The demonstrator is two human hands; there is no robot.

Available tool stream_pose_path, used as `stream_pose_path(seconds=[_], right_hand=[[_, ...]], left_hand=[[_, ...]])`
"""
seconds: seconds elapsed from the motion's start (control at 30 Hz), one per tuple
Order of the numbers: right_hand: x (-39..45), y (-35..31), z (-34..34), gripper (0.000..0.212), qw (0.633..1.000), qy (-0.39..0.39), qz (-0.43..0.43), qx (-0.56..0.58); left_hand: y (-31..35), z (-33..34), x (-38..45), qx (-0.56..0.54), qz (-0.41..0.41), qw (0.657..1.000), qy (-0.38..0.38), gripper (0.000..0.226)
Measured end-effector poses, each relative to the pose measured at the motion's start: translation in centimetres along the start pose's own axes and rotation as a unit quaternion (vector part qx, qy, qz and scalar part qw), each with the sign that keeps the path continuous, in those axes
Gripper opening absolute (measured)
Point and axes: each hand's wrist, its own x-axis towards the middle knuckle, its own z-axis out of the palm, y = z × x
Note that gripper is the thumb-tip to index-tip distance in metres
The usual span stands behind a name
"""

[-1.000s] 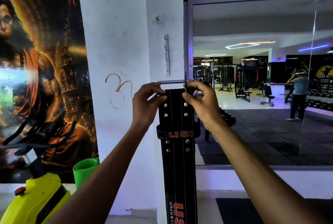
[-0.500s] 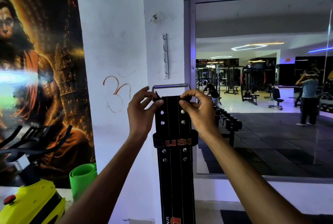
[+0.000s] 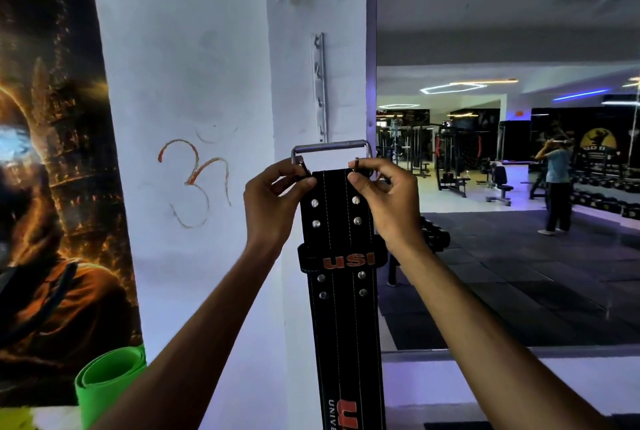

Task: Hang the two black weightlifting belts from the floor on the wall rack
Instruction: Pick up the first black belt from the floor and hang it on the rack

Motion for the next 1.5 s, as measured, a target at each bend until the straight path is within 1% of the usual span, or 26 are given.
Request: stream_pose_path(seconds=[0.07, 0.13, 0.2, 0.27, 0.33, 0.47, 0.57, 0.7, 0.83, 0.93, 1.1, 1.2, 1.3, 1.4, 1.5], right_hand=[[1.4, 2.5, 0.9, 0.013, 1.0, 0.009, -0.009, -0.004], [2.9, 5.3, 1.6, 0.012, 1.0, 0.014, 0.006, -0.011], [5.9, 11.6, 2.5, 0.012, 1.0, 0.01, 0.007, -0.008], [8.1, 14.2, 3.0, 0.013, 1.0, 0.006, 0.004, -0.006], [8.6, 13.8, 3.4, 0.013, 1.0, 0.007, -0.009, 0.002], [10.3, 14.0, 4.0, 0.012, 1.0, 0.013, -0.01, 0.002], [14.3, 17.5, 5.0, 0.013, 1.0, -0.001, -0.008, 0.002], [18.1, 20.7, 6.4, 0.014, 1.0, 0.005, -0.021, -0.002], [20.2, 22.9, 7.2, 0.009, 1.0, 0.01, -0.025, 0.004], [21.4, 24.3, 7.5, 0.011, 1.0, 0.02, -0.021, -0.001], [23.0, 25.6, 7.9, 0.01, 1.0, 0.023, -0.02, 0.006], [23.4, 26.2, 7.8, 0.011, 0.999, 0.029, -0.011, 0.008], [23.5, 26.7, 7.9, 0.014, 1.0, 0.017, 0.005, 0.015], [23.6, 27.0, 8.1, 0.015, 1.0, -0.002, 0.001, 0.0], [23.4, 27.4, 8.0, 0.016, 1.0, -0.012, 0.005, -0.01]], left_hand=[[-2.2, 0.2, 1.8, 0.007, 0.006, 1.0, -0.001, 0.013], [-4.9, 0.4, 3.8, 0.017, 0.007, 1.0, -0.003, 0.014], [-10.6, 1.9, 7.2, 0.029, 0.014, 0.999, 0.011, 0.013], [-12.8, 2.6, 9.6, 0.032, 0.021, 0.999, 0.033, 0.012], [-12.7, 2.6, 10.2, 0.023, 0.037, 0.998, 0.035, 0.012], [-12.8, 2.8, 12.0, 0.013, 0.036, 0.999, 0.034, 0.014], [-15.4, 3.9, 15.9, 0.027, 0.034, 0.998, 0.054, 0.014], [-18.0, 4.8, 19.7, 0.023, 0.034, 0.996, 0.073, 0.014], [-20.2, 5.3, 22.1, 0.007, 0.033, 0.997, 0.068, 0.015], [-21.6, 5.8, 23.7, -0.004, 0.032, 0.998, 0.061, 0.017], [-22.9, 6.6, 25.4, -0.034, 0.025, 0.997, 0.067, 0.015], [-23.4, 7.1, 25.7, -0.027, 0.022, 0.997, 0.075, 0.015], [-24.0, 6.9, 25.8, -0.027, 0.004, 0.996, 0.08, 0.014], [-24.6, 6.8, 25.8, -0.032, -0.009, 0.995, 0.094, 0.014], [-25.0, 6.5, 25.4, -0.035, -0.012, 0.995, 0.092, 0.014]])
